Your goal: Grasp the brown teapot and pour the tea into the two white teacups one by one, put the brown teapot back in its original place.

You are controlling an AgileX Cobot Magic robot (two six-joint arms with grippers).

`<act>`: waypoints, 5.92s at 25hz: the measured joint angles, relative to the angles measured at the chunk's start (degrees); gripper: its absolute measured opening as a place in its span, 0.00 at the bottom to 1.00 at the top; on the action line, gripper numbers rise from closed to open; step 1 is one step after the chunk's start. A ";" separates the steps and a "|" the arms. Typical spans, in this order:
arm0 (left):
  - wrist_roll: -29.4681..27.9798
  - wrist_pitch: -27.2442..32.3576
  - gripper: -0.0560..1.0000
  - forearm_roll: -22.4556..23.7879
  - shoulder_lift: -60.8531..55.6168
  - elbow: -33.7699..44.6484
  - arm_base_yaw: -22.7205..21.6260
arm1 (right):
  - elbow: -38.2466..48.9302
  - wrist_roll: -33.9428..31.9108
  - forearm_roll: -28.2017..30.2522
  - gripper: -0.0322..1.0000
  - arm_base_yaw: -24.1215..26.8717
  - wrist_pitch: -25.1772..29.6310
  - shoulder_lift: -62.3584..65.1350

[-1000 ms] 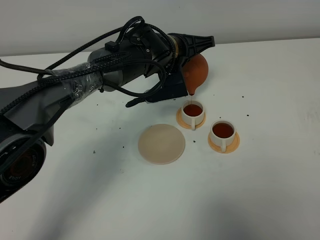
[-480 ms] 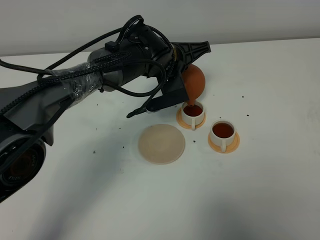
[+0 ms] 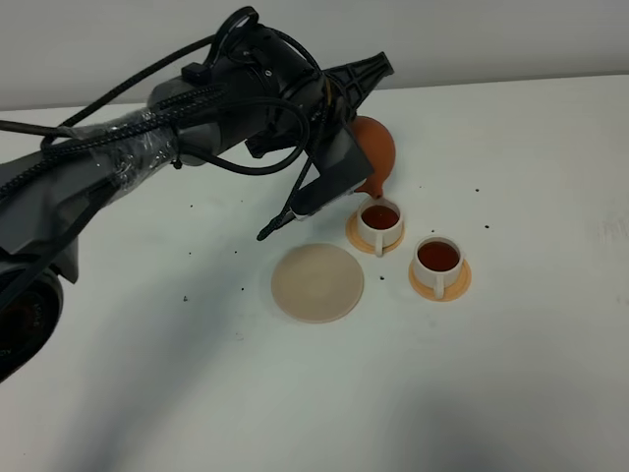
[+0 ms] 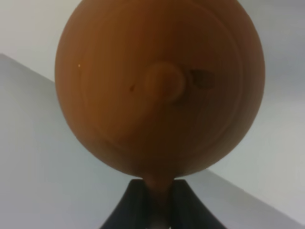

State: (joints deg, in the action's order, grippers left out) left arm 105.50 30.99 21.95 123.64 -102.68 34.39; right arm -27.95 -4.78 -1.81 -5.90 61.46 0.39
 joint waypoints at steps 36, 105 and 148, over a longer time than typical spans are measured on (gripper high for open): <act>-70.81 32.87 0.17 -24.83 -4.72 0.00 -6.49 | 0.00 -0.01 -0.04 0.26 0.00 0.00 0.00; -92.40 16.48 0.18 -24.60 -9.94 24.50 -1.97 | 0.00 -0.01 -0.27 0.26 0.00 0.00 0.00; -104.74 30.36 0.39 -22.63 -79.88 72.70 -3.31 | 0.00 -0.01 -0.27 0.26 0.00 0.00 0.00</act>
State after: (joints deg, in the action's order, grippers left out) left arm 0.76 61.34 -0.68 43.76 -29.98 31.08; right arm -27.95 -4.79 -2.08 -5.90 61.46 0.39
